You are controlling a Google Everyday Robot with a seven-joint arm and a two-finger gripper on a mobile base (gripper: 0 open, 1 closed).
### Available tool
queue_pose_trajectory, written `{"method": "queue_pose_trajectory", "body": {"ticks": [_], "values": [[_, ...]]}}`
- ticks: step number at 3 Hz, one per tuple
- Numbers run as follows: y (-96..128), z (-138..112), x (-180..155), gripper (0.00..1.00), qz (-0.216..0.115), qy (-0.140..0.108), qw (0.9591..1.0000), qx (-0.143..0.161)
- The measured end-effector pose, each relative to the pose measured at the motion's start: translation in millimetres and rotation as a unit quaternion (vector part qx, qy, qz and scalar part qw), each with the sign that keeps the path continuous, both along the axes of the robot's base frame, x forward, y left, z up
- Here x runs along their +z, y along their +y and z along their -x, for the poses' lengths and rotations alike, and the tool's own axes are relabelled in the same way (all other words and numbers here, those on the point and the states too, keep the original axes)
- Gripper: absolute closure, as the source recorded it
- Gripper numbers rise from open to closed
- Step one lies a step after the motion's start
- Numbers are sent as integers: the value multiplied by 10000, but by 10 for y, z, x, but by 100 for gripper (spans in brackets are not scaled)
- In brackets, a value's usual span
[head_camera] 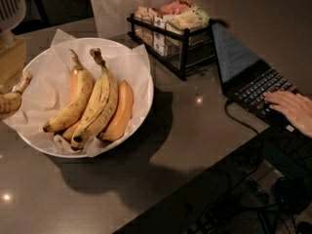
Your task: Pick banana from white bowl
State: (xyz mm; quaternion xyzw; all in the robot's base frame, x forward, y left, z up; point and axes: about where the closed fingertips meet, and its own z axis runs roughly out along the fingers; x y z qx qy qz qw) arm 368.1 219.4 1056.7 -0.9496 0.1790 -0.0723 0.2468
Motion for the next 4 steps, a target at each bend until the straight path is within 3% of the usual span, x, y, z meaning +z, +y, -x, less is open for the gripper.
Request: {"method": "queue_pose_trajectory", "body": {"ticks": [4], "values": [[0, 0, 0, 100, 0, 0, 10000, 0]]}}
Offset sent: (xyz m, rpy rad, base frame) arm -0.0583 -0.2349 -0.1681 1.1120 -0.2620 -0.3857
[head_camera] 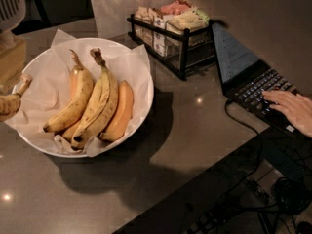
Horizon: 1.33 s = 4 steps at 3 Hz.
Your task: Pick banana from white bowl
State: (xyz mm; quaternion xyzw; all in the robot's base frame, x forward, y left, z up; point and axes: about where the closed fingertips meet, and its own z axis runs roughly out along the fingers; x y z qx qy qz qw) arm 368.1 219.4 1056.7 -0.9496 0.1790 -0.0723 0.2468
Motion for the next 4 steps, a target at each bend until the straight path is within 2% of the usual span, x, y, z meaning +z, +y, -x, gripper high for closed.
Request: {"method": "queue_pose_trajectory", "body": {"ticks": [4], "values": [[0, 0, 0, 100, 0, 0, 10000, 0]]}}
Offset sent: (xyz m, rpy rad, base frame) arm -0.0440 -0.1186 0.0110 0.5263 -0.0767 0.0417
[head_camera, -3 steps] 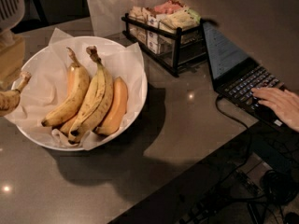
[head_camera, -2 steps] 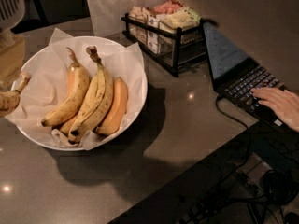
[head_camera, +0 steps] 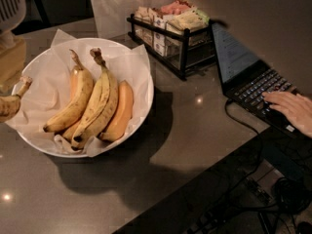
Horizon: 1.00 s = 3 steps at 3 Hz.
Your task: Pick banana from white bowl
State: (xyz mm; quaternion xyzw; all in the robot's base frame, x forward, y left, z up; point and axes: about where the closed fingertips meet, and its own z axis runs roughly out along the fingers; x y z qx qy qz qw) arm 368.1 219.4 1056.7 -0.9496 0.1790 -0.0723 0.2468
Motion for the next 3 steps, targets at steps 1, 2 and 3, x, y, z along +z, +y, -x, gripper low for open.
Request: {"method": "queue_pose_trajectory", "body": {"ticks": [1, 2, 3], "values": [[0, 0, 0, 100, 0, 0, 10000, 0], [0, 0, 0, 100, 0, 0, 10000, 0], [0, 0, 0, 100, 0, 0, 10000, 0]]}}
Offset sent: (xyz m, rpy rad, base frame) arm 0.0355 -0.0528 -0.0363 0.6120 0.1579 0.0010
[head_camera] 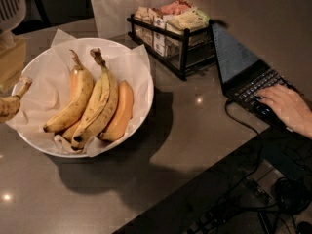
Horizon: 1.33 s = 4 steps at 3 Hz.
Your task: Pick banana from white bowl
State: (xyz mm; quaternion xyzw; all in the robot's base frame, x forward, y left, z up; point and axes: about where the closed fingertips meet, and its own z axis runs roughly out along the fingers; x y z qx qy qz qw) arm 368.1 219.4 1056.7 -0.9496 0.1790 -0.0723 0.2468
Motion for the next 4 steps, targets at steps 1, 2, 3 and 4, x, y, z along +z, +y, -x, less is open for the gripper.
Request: {"method": "queue_pose_trajectory", "body": {"ticks": [1, 2, 3, 4], "values": [[0, 0, 0, 100, 0, 0, 10000, 0], [-68, -81, -10, 100, -351, 67, 9994, 33], [-696, -662, -478, 100, -797, 377, 9951, -446], [-1212, -1191, -755, 100, -1620, 470, 9818, -878]]}}
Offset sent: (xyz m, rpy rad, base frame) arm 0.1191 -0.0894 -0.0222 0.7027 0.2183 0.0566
